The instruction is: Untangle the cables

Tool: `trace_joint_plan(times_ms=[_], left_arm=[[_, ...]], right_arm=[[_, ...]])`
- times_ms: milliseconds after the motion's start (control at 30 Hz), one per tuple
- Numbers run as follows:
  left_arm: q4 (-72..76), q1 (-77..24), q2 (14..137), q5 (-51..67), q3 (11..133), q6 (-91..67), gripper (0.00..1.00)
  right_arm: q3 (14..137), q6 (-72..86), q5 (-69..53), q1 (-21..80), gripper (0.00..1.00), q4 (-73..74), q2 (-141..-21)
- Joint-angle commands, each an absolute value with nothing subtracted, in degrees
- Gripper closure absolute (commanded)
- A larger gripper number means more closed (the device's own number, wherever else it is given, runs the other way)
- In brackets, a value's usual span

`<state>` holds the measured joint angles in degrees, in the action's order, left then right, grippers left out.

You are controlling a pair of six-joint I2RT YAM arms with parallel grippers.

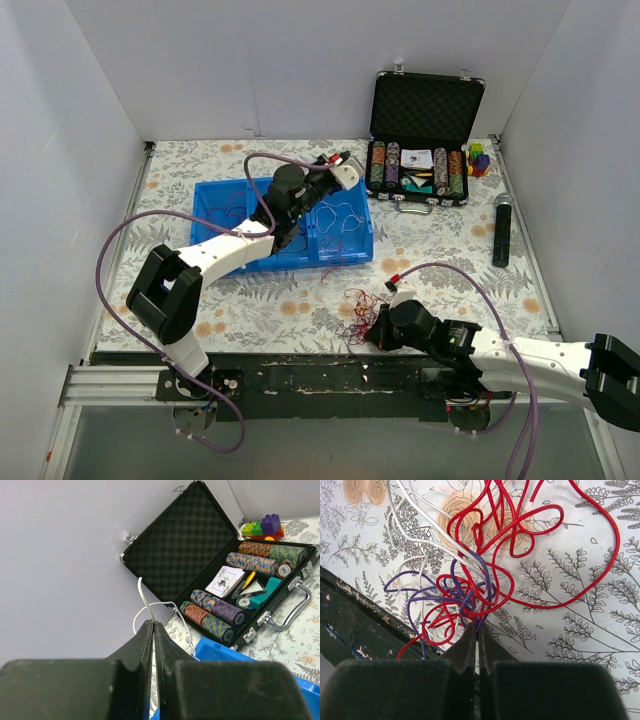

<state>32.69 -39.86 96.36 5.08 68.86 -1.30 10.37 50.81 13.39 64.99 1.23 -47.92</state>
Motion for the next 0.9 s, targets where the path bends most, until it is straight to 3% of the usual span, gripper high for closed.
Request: trace_joint_plan(times_ms=[0, 267, 500, 867], left_arm=[[41.11, -39.64, 93.78, 4.48, 66.45, -0.27, 1.0], [57.37, -39.55, 90.79, 2.55, 62.23, 6.32, 1.0], [58.62, -39.81, 88.42, 3.43, 60.38, 6.68, 1.0], [40.29, -39.55, 87.8, 6.58, 57.75, 3.52, 1.0]], right_arm=[[8.88, 49.22, 14.85, 65.39, 0.99, 5.8, -50.1], [8.35, 49.31, 14.59, 65.3, 0.99, 5.01, -50.1], [8.44, 49.22, 14.59, 65.22, 0.99, 4.75, -50.71], [8.35, 49.31, 14.59, 65.3, 0.99, 5.27, -49.92]])
